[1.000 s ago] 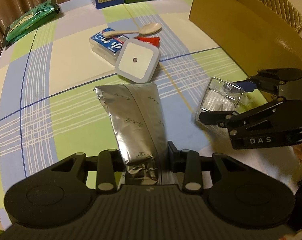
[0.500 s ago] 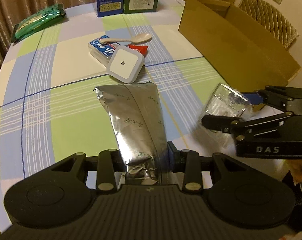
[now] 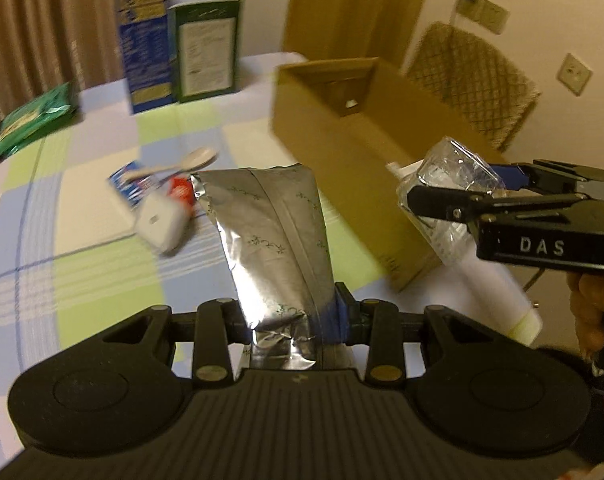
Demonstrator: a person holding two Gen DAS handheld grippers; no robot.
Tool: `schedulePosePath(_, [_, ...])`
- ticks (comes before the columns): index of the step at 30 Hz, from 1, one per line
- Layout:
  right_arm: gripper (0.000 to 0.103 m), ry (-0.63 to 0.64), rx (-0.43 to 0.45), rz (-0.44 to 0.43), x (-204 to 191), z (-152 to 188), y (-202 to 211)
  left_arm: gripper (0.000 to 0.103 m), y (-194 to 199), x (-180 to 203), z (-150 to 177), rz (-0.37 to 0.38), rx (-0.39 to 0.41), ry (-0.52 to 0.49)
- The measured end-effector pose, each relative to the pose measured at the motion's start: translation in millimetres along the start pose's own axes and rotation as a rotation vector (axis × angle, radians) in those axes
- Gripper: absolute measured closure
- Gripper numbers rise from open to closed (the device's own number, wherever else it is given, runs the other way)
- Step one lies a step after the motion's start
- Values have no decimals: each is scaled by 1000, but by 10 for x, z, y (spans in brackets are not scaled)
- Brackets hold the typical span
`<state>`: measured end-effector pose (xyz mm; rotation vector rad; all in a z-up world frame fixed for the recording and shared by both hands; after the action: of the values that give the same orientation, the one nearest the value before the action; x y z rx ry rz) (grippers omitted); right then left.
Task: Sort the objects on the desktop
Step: 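Carry the foil bag and the clear tray over the cardboard box, then lower the foil bag and clear tray into the cardboard box, opening both tools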
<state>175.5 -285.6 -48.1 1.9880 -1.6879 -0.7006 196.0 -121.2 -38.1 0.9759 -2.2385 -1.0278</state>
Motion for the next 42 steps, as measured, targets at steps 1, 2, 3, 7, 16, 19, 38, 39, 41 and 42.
schedulePosePath(1, [34, -10, 1, 14, 122, -21, 37, 72, -11, 98, -63, 9, 3, -6])
schedulePosePath(2, [34, -17, 3, 26, 224, -31, 69, 72, -25, 184, -121, 18, 6, -9])
schedulePosePath(3, [34, -22, 4, 39, 327, -40, 95, 72, -44, 273, -181, 27, 9, -12])
schedulePosePath(7, [34, -47, 12, 83, 733, -71, 193, 72, -157, 576, -365, 58, 12, -18])
schedulePosePath(16, [34, -84, 6, 118, 1305, -106, 220, 72, -432, 1111, -699, 110, 10, -12])
schedulePosePath(19, [34, -100, 4, 119, 1424, -123, 182, 72, -537, 1206, -824, 125, 9, 10])
schedulePosePath(38, [34, -93, -28, 131, 1729, -353, -339, 72, -1082, 1189, -1505, 124, 62, 159])
schedulePosePath(39, [34, -93, -28, 132, 1738, -353, -357, 72, -1109, 1188, -1511, 126, 61, 165])
schedulePosePath(41, [34, -94, -30, 134, 1761, -352, -397, 72, -1163, 1193, -1516, 129, 60, 170])
schedulePosePath(42, [34, -96, -32, 134, 1771, -348, -414, 72, -1188, 1198, -1513, 129, 57, 170])
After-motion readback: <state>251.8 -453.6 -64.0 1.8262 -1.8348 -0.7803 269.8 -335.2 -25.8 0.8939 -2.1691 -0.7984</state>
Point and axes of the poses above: each gripper's, at about its wrist camera, not at the fingertips, and y roughly against the way its jaws point, x to its right, z to its underside, the point moved 8 cm from there along -y, roughly the way its jaws point, and after that the axes turned 1 degree about -z, right-handed, at the moved point
